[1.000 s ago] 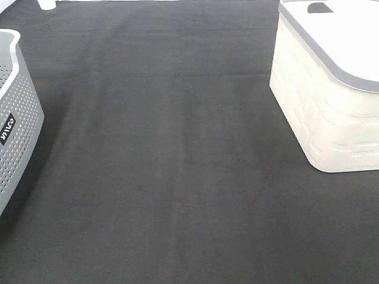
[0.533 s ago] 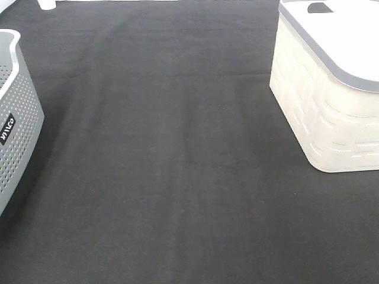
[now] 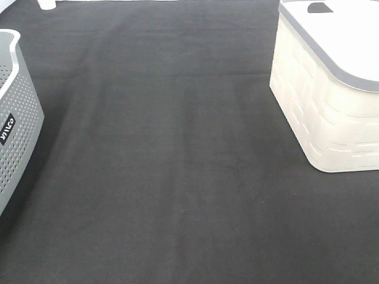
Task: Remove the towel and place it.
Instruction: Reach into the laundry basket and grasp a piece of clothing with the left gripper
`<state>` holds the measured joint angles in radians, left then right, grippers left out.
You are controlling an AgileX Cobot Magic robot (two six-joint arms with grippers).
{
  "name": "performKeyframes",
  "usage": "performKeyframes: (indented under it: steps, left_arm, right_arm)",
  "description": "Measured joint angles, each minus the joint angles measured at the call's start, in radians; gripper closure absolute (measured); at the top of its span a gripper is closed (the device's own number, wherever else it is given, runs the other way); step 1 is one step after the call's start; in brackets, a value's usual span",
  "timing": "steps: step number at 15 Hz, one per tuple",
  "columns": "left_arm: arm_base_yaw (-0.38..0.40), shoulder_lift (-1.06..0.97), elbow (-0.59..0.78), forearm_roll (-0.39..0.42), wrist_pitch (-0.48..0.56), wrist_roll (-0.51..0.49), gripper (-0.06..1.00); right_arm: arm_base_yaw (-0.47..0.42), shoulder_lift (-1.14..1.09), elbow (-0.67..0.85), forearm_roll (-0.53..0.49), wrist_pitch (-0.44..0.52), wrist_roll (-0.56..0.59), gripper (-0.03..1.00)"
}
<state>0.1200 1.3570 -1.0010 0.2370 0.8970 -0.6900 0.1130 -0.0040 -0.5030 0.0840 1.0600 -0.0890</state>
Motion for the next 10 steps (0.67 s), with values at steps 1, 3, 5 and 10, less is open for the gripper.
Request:
performKeyframes:
  steps: [1,3,5,10]
  left_arm:
    - [0.001,0.019,0.0,0.004,-0.022,-0.024,0.18]
    - [0.001,0.06,0.0,0.01,-0.061,-0.067,0.18]
    - [0.001,0.102,0.0,0.024,-0.093,-0.098,0.18]
    - [0.001,0.207,-0.001,0.025,-0.146,-0.106,0.18]
  right_arm:
    - [0.0,0.0,0.0,0.0,0.0,0.0,0.32]
    - [0.0,0.0,0.0,0.0,0.0,0.0,0.32]
    - [0.0,0.0,0.0,0.0,0.0,0.0,0.32]
    - [0.0,0.0,0.0,0.0,0.0,0.0,0.32]
